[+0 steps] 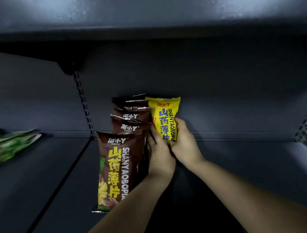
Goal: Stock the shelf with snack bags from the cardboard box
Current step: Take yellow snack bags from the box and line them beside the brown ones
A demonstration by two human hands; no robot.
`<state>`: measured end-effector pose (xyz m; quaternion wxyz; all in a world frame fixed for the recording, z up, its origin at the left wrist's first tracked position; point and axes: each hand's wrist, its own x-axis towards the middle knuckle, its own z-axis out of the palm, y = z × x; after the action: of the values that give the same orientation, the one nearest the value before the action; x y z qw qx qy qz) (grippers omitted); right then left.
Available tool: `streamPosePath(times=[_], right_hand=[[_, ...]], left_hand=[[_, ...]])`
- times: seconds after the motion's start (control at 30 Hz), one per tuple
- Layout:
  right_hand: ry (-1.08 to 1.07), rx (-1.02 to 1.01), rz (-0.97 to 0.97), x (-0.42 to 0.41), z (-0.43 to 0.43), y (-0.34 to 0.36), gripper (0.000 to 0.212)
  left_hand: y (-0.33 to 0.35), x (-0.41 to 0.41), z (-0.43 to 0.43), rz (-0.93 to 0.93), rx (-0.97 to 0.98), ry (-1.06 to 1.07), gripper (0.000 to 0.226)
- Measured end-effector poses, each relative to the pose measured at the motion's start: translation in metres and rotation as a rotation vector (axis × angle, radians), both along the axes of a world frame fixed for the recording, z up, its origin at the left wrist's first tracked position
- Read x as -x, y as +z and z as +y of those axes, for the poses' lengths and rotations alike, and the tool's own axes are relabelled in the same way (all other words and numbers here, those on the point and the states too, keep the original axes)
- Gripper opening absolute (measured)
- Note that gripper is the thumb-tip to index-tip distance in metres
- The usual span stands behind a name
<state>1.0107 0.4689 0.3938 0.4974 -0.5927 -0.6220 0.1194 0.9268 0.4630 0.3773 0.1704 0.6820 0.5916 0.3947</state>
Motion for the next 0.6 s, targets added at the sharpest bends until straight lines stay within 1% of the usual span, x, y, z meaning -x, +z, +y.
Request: streamPosePath(times=[0.1,0.17,0.3,0.37,0.4,0.47,0.5,0.53,0.6], right_hand=[[-0.034,-0.016,-0.026,0.003,0.006,-0.004,0.069],[-0.032,-0.009,-0.027,0.005,0.01,-0.007,0.069],[-0.003,0.084,-0.105,0.004,0.017,-0.007,0.059],[-0.013,0.098,-0.148,0.005,0.014,-0.003,0.066],[-0.08,0.044,-0.176,0.007,0.011,0.002,0.07],[-0.245,-0.186,-0.303,0.007,0.006,0.017,0.068],[-0.278,-0.288,-0.401,0.008,0.005,0.025,0.068],[-0.269,-0.352,-0.52,0.007,0.006,0.033,0.069],[-0.198,-0.358,-0.797,0.003,0.017,0.041,0.071]], left_hand=[[-0.009,-0.003,-0.001,0.014,-0.028,0.03,0.073],[-0.013,-0.004,-0.002,0.027,-0.044,0.047,0.074],[-0.011,-0.004,-0.004,0.04,-0.038,0.079,0.075],[-0.009,-0.004,-0.007,0.096,-0.087,0.109,0.079],[-0.008,-0.003,-0.007,0.121,-0.109,0.116,0.083],[-0.007,-0.002,-0.008,0.168,-0.075,0.071,0.09],[-0.006,-0.002,-0.008,0.178,-0.047,0.043,0.091],[-0.005,-0.002,-0.009,0.181,-0.027,0.034,0.09],[-0.005,-0.003,-0.01,0.195,-0.005,0.053,0.088]])
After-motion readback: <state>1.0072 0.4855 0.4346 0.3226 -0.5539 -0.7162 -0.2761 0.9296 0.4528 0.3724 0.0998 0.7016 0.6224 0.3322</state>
